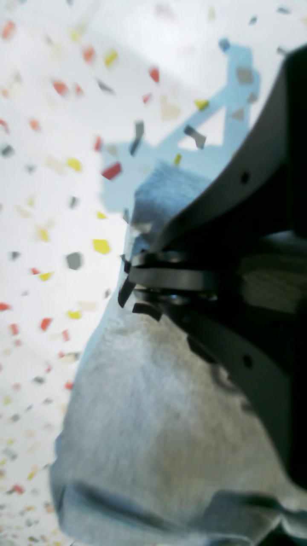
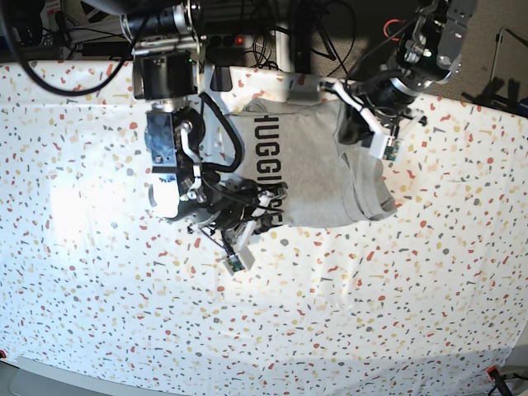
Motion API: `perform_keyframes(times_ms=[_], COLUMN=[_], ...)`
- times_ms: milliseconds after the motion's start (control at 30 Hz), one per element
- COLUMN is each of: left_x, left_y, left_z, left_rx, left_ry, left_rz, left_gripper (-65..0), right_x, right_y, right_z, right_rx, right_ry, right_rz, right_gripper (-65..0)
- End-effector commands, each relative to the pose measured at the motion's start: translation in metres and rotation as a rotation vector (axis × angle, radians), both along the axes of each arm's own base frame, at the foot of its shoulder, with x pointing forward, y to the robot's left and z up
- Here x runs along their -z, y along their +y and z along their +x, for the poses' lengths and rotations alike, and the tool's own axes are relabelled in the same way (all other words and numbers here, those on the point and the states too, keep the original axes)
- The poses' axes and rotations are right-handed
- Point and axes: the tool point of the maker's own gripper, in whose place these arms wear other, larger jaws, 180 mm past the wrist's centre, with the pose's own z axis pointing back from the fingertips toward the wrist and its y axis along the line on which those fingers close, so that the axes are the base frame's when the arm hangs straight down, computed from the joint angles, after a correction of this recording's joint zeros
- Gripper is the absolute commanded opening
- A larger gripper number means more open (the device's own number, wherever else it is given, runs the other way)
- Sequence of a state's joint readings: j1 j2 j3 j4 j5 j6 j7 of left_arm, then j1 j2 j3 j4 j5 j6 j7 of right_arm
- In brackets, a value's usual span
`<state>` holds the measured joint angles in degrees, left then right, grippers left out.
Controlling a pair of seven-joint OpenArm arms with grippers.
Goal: Fold the T-shirt properly
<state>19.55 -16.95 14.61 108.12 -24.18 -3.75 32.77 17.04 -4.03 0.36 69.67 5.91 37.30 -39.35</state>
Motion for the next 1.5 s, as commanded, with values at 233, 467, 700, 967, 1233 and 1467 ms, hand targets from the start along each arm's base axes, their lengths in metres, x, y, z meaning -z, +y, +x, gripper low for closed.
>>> perform_keyframes(times_ms=[233,467,700,967,1233,1467], left_x=[0.021,0.085,0.095,0.071,0.046,0.027], left_y=[0.003,0.049,0.077,0.078,0.054,0.062], left_z=[-0.002,0.012,0.07,0.132,0.159,0.175], left_rx=[-0.009,-0.122,-0.174,-0.149,-0.112,-0.107], left_ry=[0.02,0.077,0.063,-0.034,-0.103,-0.149], left_rz=[0.006,0.131,0.191,0.17,0.114,0.131], left_gripper=[-65.0,-65.0,-65.0,-65.0,-65.0,-65.0], right_x=[0.015,0.022,0.019,0.015,0.014,0.0], right_y=[-0.012,-0.026,-0.041,-0.026,-0.001,0.0], right_z=[0.007,0.004,-0.018,-0.067,-0.083,-0.081], right_rx=[0.003,0.022,0.047,0.07,0.081,0.081], right_ry=[0.007,0.029,-0.028,-0.048,-0.043,-0.082], right_rz=[-0.117,-0.164,-0.228,-0.12,-0.037,-0.029], right_gripper=[-65.0,-65.0,-65.0,-65.0,-65.0,-65.0])
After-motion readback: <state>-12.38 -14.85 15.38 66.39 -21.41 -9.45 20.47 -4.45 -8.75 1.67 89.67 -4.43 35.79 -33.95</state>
